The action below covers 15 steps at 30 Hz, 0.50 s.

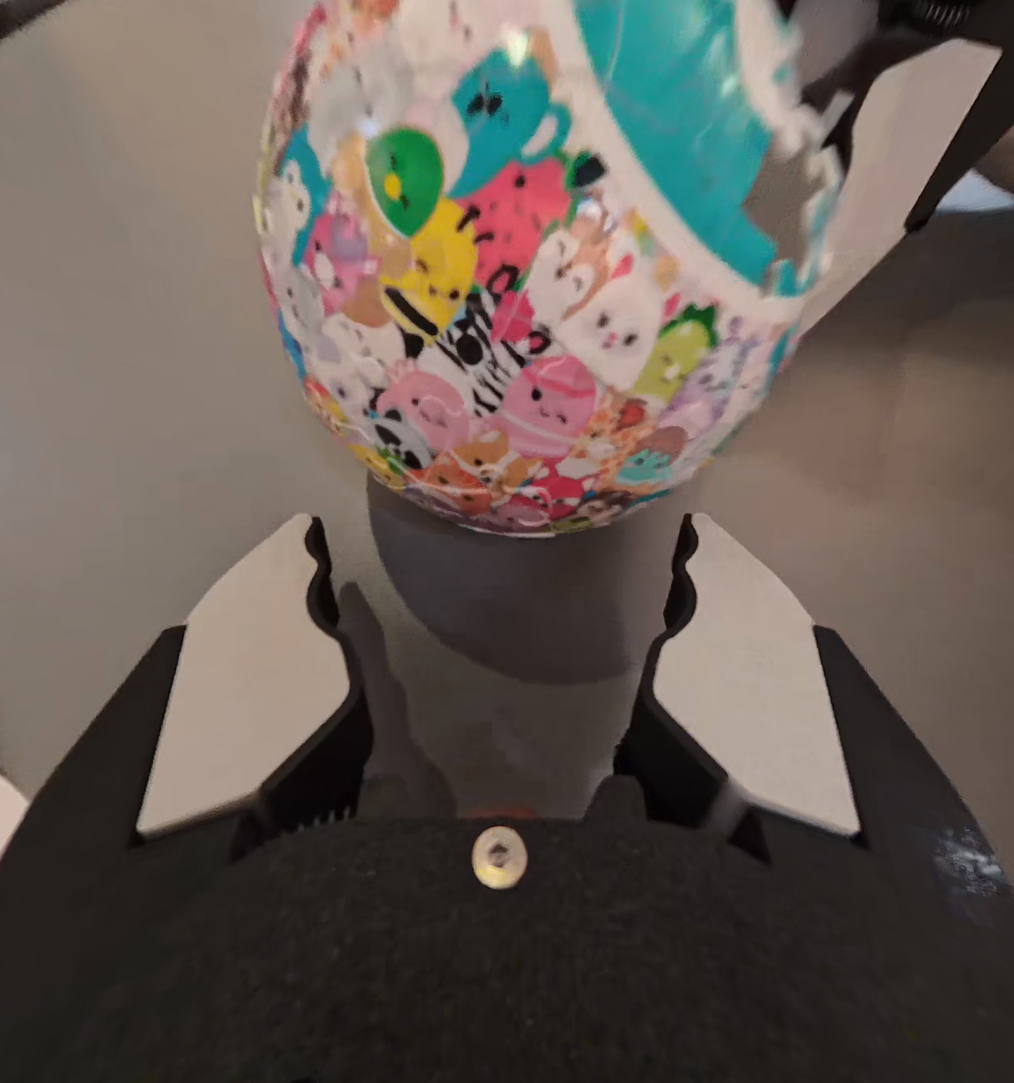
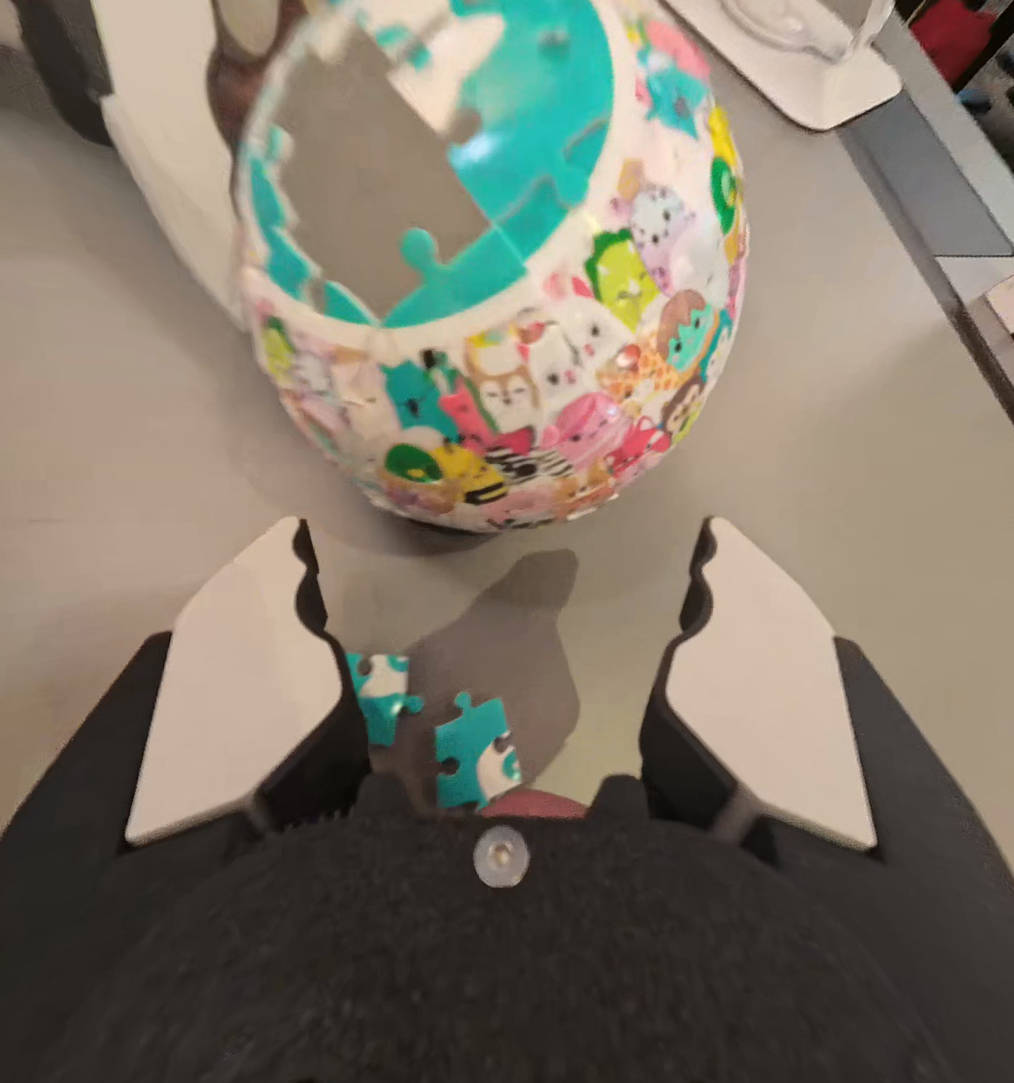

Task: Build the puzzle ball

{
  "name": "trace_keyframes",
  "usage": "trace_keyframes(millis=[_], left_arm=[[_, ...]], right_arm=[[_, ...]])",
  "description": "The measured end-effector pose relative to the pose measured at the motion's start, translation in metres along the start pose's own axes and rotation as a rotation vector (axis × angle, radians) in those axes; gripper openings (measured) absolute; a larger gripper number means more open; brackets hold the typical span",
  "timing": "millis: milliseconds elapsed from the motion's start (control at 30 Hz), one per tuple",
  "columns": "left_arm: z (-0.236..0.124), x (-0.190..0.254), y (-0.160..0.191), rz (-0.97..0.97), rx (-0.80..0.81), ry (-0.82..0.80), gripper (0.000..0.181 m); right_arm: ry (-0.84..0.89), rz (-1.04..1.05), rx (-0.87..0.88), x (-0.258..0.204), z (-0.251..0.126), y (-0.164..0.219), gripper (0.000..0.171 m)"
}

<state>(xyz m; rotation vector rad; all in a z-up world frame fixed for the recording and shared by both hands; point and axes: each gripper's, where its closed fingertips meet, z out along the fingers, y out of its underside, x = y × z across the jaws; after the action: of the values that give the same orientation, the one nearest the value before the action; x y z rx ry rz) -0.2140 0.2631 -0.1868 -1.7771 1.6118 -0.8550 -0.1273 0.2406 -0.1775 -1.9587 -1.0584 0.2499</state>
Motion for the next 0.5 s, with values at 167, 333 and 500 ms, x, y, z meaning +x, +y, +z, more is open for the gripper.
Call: trace_keyframes(millis=[167,333,500], left_arm=[[0.015,0.006,0.001,0.019,-0.065,0.02,0.099],[0.017,0.011,0.002,0.001,-0.089,0.023,0.098],[0.02,0.025,0.013,0.014,-0.141,0.044,0.099]], right_arm=[[-0.119,0.06,0.004,-0.001,0.025,-0.004,0.121],[-0.177,0.132,0.017,-0.011,0.025,-0.009,0.119],[-0.279,0.27,0.038,-0.022,0.016,-0.014,0.119]])
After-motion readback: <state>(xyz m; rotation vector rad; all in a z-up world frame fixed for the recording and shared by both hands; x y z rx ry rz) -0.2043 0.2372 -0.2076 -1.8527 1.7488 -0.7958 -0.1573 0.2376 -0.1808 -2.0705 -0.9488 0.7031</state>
